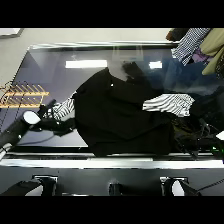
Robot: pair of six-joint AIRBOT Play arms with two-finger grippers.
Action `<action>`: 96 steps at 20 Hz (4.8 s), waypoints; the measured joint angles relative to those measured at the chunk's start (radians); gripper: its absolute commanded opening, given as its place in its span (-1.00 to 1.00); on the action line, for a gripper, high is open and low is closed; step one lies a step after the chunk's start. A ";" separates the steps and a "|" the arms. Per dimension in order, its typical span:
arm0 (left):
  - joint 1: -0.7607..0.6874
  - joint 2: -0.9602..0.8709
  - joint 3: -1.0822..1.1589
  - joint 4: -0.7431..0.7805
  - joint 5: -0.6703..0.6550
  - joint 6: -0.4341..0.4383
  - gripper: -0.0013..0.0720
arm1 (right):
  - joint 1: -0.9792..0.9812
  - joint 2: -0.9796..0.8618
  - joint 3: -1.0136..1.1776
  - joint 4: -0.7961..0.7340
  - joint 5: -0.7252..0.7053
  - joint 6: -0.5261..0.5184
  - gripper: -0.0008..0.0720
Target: Fold the clothes and pants, and hang the long-sleeved shirts on hangers.
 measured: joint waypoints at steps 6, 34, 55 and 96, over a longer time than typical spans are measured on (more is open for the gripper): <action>-0.207 -0.038 -0.090 -0.050 0.109 -0.061 -0.25 | 0.000 0.001 -0.005 0.004 -0.032 -0.014 -0.88; -0.202 0.224 1.246 0.418 -0.211 -0.273 -0.89 | 0.000 0.217 1.246 0.279 -0.529 -0.202 -0.88; -0.183 -0.459 1.035 0.520 0.200 -0.442 -0.89 | 0.350 -0.754 1.267 0.397 -0.529 -0.146 -0.88; -0.392 0.063 0.195 0.540 -0.090 -0.451 0.74 | 0.586 -0.152 -0.079 0.000 -0.607 -0.099 -0.83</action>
